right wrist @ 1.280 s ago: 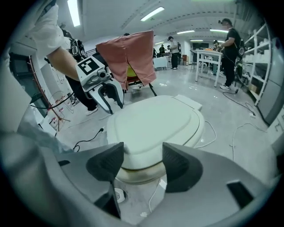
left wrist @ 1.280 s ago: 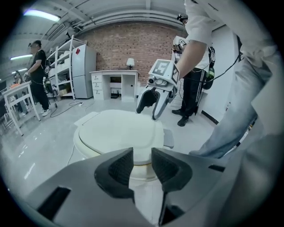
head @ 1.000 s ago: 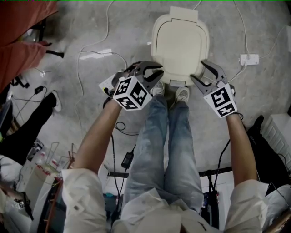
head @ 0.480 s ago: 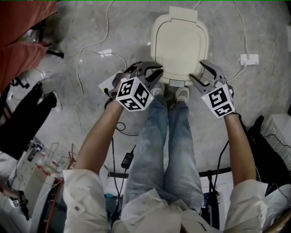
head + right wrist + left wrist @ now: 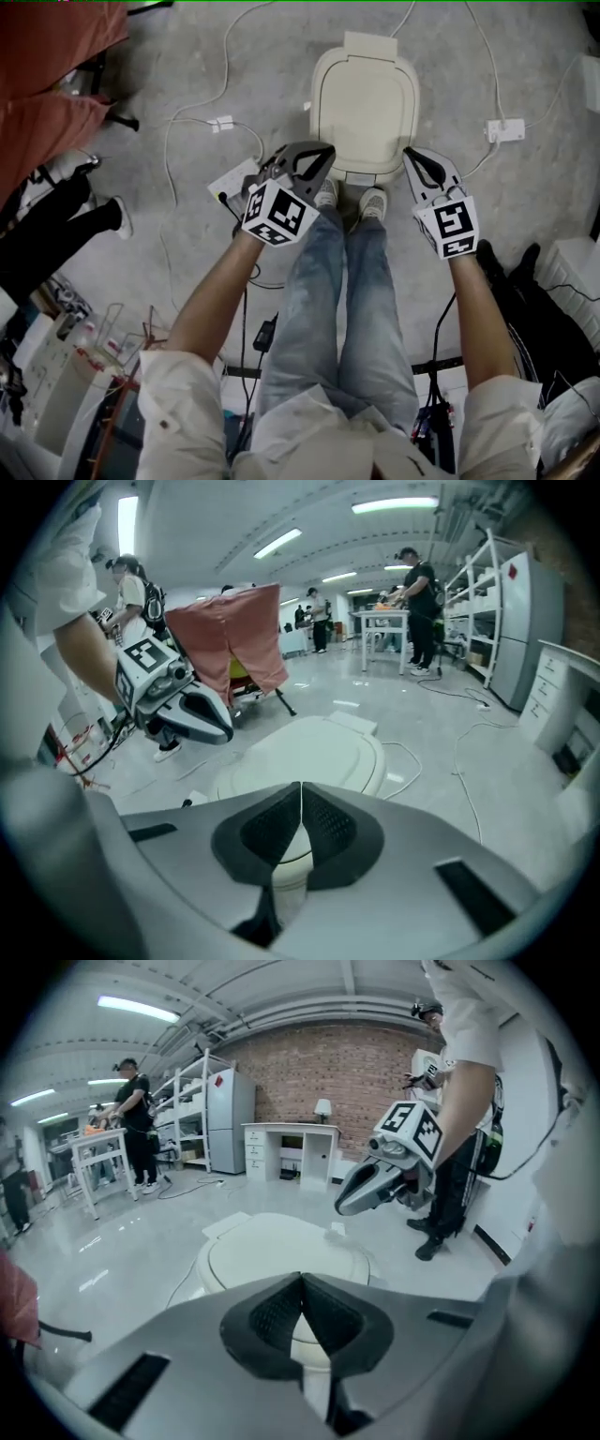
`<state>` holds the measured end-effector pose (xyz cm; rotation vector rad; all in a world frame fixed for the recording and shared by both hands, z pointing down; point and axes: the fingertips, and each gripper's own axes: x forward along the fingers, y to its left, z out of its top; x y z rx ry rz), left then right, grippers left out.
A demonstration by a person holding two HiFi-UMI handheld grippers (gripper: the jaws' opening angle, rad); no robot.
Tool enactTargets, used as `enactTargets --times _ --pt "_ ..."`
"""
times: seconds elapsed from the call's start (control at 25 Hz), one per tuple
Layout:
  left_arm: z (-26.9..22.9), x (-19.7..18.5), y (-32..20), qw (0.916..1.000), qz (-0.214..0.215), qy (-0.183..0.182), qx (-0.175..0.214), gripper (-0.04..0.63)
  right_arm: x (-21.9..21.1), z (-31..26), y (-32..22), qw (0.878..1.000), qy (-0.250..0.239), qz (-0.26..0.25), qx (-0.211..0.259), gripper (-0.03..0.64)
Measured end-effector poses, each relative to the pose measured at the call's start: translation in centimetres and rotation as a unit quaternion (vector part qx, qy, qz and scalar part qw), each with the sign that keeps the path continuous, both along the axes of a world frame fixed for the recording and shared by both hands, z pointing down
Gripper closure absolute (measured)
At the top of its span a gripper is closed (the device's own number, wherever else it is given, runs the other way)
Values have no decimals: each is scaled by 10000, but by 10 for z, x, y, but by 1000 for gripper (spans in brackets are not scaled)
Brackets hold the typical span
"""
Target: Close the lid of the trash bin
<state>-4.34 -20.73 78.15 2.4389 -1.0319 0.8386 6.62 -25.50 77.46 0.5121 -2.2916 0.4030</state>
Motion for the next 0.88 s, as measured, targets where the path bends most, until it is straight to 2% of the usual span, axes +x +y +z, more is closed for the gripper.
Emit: enactTargets --times 0.12,0.24,0.36,0.52,0.72,0.88 --pt "-37 -8 -3 9982 -581 141 3 569 9 -46 -5 9980 -217 580 126 598" --pt "-98 -11 -10 9943 -984 356 209 569 22 -110 -13 9910 -484 1203 333 598" --pt "-175 -15 -17 9889 -1284 518 540 569 36 -187 -22 9797 -774 1763 569 598" --pt "-293 -29 -32 9804 -1462 645 1154 569 52 -302 -33 9614 -1149 2273 1045 598" --pt "-430 -41 -23 9656 -1713 778 1795 571 84 -431 -22 9356 -1599 2789 1461 598" --pt "-503 -53 -2 9498 -2114 1025 2068 571 100 -505 -7 9202 -1823 2980 1769 598"
